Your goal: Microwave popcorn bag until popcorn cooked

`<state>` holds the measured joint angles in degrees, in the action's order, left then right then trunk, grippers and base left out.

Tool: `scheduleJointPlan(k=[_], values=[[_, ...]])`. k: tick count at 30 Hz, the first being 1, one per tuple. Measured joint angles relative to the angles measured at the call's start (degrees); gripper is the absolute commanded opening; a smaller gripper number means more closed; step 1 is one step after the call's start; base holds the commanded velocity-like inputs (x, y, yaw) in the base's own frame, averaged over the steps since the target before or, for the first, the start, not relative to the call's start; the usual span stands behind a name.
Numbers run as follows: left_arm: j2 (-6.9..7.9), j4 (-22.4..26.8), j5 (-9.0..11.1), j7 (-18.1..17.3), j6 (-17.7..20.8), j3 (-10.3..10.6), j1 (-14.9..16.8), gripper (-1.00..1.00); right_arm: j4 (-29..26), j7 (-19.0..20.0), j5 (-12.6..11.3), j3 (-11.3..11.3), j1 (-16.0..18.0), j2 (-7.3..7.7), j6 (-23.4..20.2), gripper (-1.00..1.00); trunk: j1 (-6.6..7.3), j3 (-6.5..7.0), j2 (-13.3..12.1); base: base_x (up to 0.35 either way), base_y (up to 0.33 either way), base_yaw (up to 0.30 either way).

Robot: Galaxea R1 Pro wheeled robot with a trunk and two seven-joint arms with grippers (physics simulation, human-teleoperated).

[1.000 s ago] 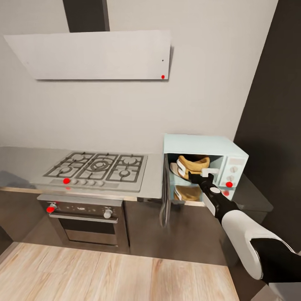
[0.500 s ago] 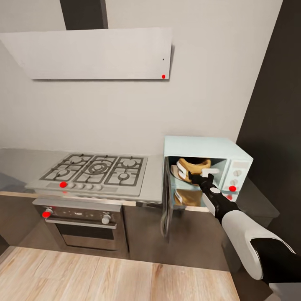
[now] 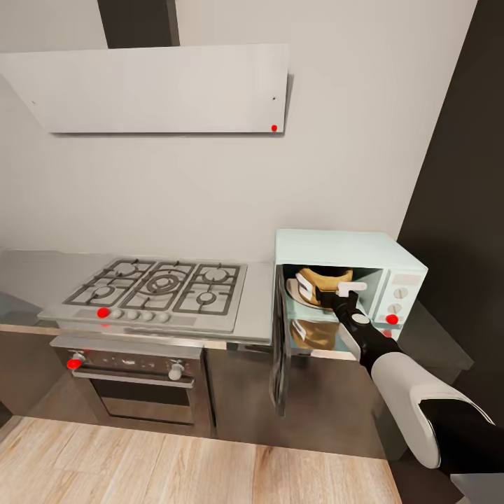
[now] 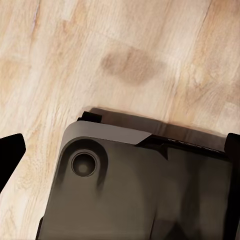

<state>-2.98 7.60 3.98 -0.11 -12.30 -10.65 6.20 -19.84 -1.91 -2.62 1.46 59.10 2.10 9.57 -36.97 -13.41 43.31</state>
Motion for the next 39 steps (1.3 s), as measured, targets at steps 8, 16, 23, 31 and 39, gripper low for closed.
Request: scheduleJointPlan(k=[8, 16, 23, 31, 39], values=[[0.00, 0.0, 0.0, 0.0, 0.0, 0.0, 0.0, 1.00, 0.0, 0.0, 0.0, 0.0, 0.0, 0.00, 0.0, 1.00, 0.01, 0.00, 0.0, 0.106, 0.000, 0.000], [0.00, 0.0, 0.0, 0.0, 0.0, 0.0, 0.0, 1.00, 0.0, 0.0, 0.0, 0.0, 0.0, 0.00, 0.0, 1.00, 0.00, 0.00, 0.0, 0.005, 0.000, 0.000], [0.00, 0.0, 0.0, 0.0, 0.0, 0.0, 0.0, 1.00, 0.0, 0.0, 0.0, 0.0, 0.0, 0.00, 0.0, 1.00, 0.02, 0.00, 0.0, 0.053, 0.000, 0.000], [0.00, 0.0, 0.0, 0.0, 0.0, 0.0, 0.0, 1.00, 0.0, 0.0, 0.0, 0.0, 0.0, 0.00, 0.0, 1.00, 0.00, 0.00, 0.0, 0.026, 0.000, 0.000], [0.00, 0.0, 0.0, 0.0, 0.0, 0.0, 0.0, 1.00, 0.0, 0.0, 0.0, 0.0, 0.0, 0.00, 0.0, 1.00, 0.00, 0.00, 0.0, 0.000, 0.000, 0.000]])
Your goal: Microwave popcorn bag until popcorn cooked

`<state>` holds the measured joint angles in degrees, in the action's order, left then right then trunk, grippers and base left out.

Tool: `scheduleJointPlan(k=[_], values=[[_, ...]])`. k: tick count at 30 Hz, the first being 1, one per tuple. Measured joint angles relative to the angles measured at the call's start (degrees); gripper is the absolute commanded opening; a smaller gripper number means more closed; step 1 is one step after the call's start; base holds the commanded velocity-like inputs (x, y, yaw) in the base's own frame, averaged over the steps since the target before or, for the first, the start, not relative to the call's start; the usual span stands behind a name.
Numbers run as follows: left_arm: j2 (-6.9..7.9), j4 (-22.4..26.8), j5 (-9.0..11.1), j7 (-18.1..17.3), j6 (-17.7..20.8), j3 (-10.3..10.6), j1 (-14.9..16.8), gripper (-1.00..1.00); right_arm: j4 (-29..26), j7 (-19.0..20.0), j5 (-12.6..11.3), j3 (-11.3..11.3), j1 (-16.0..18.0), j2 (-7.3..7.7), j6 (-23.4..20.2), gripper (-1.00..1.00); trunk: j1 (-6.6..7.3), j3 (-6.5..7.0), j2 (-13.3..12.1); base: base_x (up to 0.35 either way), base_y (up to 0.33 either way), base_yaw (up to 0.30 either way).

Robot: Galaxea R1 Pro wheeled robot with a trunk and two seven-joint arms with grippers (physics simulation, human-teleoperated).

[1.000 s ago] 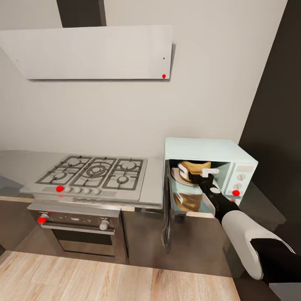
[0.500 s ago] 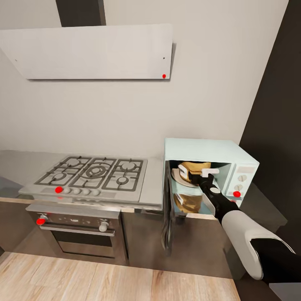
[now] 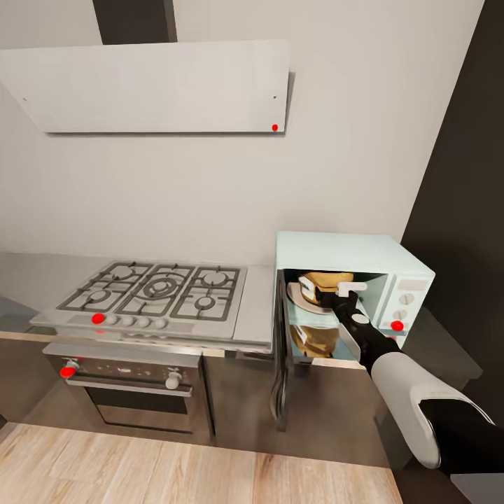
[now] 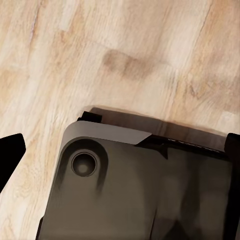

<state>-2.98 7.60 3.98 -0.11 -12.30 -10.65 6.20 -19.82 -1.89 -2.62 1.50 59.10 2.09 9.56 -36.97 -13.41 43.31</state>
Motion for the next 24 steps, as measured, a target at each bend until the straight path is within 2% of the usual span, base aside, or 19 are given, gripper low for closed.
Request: scheduleJointPlan(k=[10, 20, 24], values=[[0.00, 0.0, 0.0, 0.0, 0.0, 0.0, 0.0, 1.00, 0.0, -0.2, 0.1, -0.3, 0.0, 0.02, 0.0, 1.00, 0.01, 0.01, 0.0, 0.093, 0.000, 0.000], [0.00, 0.0, 0.0, 0.0, 0.0, 0.0, 0.0, 1.00, 0.0, -0.1, 0.0, -0.1, 0.0, 0.01, 0.0, 1.00, 0.00, 0.00, 0.0, -0.003, 0.000, 0.000], [0.00, 0.0, 0.0, 0.0, 0.0, 0.0, 0.0, 1.00, 0.0, 0.0, 0.0, 0.0, 0.0, 0.00, 0.0, 1.00, -0.03, 0.00, 0.0, -0.195, 0.000, 0.000]])
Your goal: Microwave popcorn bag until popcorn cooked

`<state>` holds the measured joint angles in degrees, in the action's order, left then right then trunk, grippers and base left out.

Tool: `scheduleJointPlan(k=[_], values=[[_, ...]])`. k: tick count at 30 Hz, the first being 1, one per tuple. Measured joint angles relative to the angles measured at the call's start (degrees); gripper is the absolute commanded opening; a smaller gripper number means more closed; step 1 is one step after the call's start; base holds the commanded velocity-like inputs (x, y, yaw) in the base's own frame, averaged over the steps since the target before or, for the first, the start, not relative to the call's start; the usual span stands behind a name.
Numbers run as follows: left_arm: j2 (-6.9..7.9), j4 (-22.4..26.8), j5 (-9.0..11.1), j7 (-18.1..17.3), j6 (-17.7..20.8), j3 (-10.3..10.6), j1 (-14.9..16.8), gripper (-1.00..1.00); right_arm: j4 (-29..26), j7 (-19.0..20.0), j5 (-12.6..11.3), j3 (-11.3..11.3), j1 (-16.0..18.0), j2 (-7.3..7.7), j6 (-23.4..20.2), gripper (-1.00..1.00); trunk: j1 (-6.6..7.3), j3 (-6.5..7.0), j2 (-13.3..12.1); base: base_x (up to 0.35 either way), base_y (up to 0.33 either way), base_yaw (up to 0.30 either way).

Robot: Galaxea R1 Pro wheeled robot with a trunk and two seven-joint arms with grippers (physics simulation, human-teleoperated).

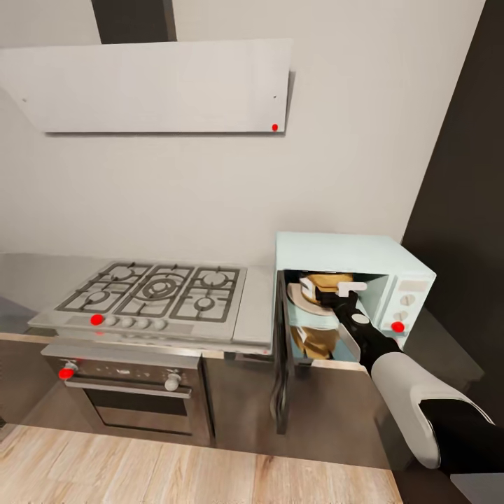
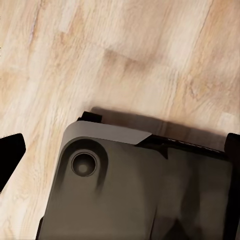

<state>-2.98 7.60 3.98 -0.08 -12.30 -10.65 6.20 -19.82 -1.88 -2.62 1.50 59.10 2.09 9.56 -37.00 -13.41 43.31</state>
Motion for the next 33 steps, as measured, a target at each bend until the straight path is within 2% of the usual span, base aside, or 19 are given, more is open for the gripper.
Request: scheduleJointPlan(k=[9, 17, 33], values=[[0.00, 0.0, 0.0, 0.0, 0.0, 0.0, 0.0, 1.00, 0.0, 0.0, 0.0, 0.0, 0.0, 0.00, 0.0, 1.00, 0.01, 0.00, 0.0, -0.065, 0.000, 0.000], [0.00, 0.0, 0.0, 0.0, 0.0, -0.1, 0.0, 1.00, 0.0, 0.0, 0.0, 1.0, 0.0, -0.01, 0.0, 1.00, -0.01, 0.00, 0.0, -0.325, 0.000, 0.000], [0.00, 0.0, 0.0, 0.0, 0.0, -0.1, 0.0, 1.00, -0.8, 0.1, 0.0, 1.1, -0.4, 0.06, 0.1, 1.00, -0.01, 0.00, 0.0, -0.341, 0.000, 0.000]])
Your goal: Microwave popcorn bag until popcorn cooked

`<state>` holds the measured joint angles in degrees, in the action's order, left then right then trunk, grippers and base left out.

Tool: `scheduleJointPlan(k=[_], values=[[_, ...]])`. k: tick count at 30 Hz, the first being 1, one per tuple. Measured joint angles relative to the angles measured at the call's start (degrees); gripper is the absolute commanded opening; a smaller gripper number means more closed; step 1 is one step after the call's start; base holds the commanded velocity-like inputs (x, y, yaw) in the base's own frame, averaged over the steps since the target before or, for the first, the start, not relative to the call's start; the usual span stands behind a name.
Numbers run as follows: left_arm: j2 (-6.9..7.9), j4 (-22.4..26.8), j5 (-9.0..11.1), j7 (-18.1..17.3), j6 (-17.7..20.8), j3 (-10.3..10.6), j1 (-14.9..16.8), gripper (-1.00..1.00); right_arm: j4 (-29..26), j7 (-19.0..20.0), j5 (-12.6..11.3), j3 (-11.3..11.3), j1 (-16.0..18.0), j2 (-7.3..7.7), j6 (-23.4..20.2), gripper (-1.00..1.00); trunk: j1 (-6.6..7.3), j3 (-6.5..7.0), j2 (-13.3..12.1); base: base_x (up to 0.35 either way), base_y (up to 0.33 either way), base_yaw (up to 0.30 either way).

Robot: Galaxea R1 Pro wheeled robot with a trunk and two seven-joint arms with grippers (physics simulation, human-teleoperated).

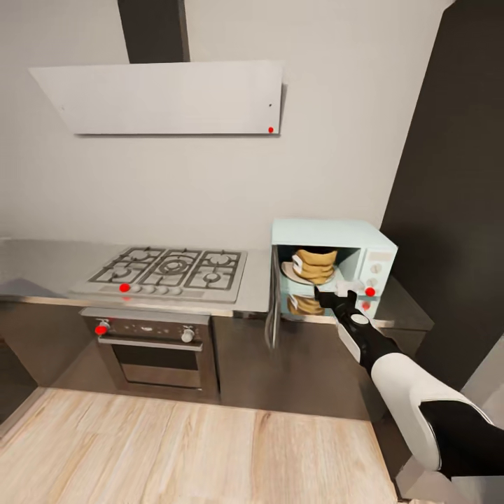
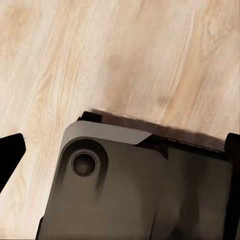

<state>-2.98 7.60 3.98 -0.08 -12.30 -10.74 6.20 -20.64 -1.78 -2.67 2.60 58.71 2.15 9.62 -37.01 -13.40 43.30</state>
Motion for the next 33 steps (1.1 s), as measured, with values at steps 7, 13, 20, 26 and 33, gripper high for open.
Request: scheduleJointPlan(k=[7, 13, 20, 26, 33], values=[[0.00, 0.0, 0.0, 0.0, 0.0, 0.0, 0.0, 1.00, -3.4, 0.7, 0.0, 0.1, -1.1, 0.04, 0.1, 1.00, 0.00, 0.00, 0.0, -0.342, 0.000, 0.000], [-0.32, 0.9, -0.2, 0.2, 0.0, 0.4, 2.5, 1.00, -26.8, 1.0, 0.1, 0.2, -13.6, 0.57, -4.0, 1.00, 0.03, 0.01, 0.0, -0.128, 0.000, 0.000], [-3.87, 19.5, -0.4, -0.2, 0.9, 0.7, 18.6, 1.00, -60.2, 0.8, 0.0, -0.8, -35.4, 2.95, -18.8, 1.00, 0.04, 0.00, 0.0, -0.002, 0.000, 0.000], [-4.20, 23.4, -0.2, 0.1, 19.6, 0.7, 37.1, 1.00, -70.3, 1.0, -0.1, -1.5, -51.2, 6.93, -24.0, 1.00, 0.04, 0.01, 0.0, 0.000, 0.000, 0.000], [-4.36, 23.2, -0.3, 0.0, 28.5, 0.8, 46.4, 1.00, -64.4, 1.1, -0.1, 7.0, -70.1, 6.59, -9.6, 1.00, 0.04, -0.01, 0.0, 0.000, 0.000, 0.000]])
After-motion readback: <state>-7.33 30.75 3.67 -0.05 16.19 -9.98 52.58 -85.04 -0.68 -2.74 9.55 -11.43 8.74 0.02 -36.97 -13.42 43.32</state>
